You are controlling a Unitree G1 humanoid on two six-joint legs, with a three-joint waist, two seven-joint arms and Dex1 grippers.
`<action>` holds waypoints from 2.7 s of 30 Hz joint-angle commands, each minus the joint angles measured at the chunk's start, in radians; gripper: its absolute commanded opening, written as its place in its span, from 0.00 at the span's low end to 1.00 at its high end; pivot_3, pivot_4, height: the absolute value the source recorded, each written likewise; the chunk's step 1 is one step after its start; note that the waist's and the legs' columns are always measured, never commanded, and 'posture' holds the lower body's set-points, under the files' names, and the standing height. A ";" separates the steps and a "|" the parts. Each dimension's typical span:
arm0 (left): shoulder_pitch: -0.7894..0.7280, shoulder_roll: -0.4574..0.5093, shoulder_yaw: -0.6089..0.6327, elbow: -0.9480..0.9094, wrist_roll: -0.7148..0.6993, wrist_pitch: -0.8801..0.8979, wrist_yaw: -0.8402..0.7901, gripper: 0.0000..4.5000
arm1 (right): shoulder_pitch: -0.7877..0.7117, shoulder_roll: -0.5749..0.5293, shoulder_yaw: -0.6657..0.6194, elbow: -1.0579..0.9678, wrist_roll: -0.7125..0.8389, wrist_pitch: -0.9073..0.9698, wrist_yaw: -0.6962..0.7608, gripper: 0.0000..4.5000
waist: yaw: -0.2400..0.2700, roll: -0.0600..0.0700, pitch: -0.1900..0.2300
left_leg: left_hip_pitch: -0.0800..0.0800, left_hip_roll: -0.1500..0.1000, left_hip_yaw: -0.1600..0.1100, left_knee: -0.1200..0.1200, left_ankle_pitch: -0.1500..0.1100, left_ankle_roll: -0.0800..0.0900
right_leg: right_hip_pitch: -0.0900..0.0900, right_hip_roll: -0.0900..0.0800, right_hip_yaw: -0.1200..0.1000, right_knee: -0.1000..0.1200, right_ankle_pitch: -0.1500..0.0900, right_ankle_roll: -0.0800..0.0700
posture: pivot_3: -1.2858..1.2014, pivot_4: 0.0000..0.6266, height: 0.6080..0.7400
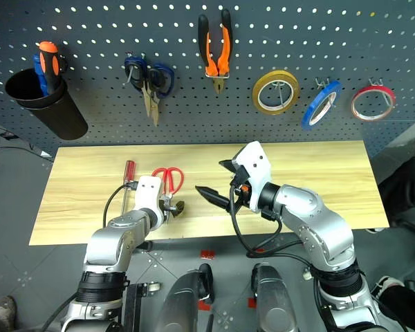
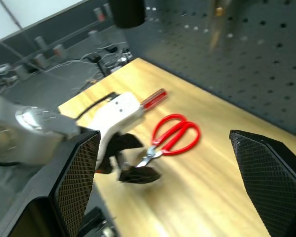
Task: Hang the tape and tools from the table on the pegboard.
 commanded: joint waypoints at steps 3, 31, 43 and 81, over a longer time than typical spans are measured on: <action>-0.062 -0.033 0.019 0.121 0.001 0.025 0.028 1.00 | -0.004 0.005 -0.008 -0.052 0.057 0.032 -0.007 0.99 | 0.000 0.000 0.000 | 0.000 0.000 0.000 0.000 0.000 0.000 | 0.000 0.000 0.000 0.000 0.000 0.000 | 0.43 0.62 1.00; -0.023 0.025 0.041 0.117 -0.034 0.143 -0.063 0.06 | -0.008 -0.091 -0.042 -0.088 0.231 0.153 -0.012 1.00 | -0.003 0.000 0.000 | 0.003 0.000 0.004 -0.002 0.000 0.000 | 0.001 0.000 0.005 0.000 0.000 0.001 | 0.43 0.61 1.00; 0.184 0.167 -0.123 -0.320 0.081 -0.269 -0.128 0.06 | -0.014 -0.138 -0.043 -0.157 0.106 -0.034 -0.046 1.00 | -0.001 -0.001 0.000 | 0.002 0.000 0.004 -0.005 0.000 -0.001 | -0.002 0.000 0.005 -0.002 0.000 0.001 | 0.43 0.60 1.00; 0.071 0.193 -0.034 -0.334 0.314 -0.706 -0.053 0.06 | -0.098 -0.109 -0.074 -0.081 -0.151 -0.412 -0.073 1.00 | -0.005 -0.002 0.000 | 0.002 0.000 0.006 -0.006 0.000 -0.001 | -0.003 0.000 0.004 -0.002 0.000 0.001 | 0.42 0.55 1.00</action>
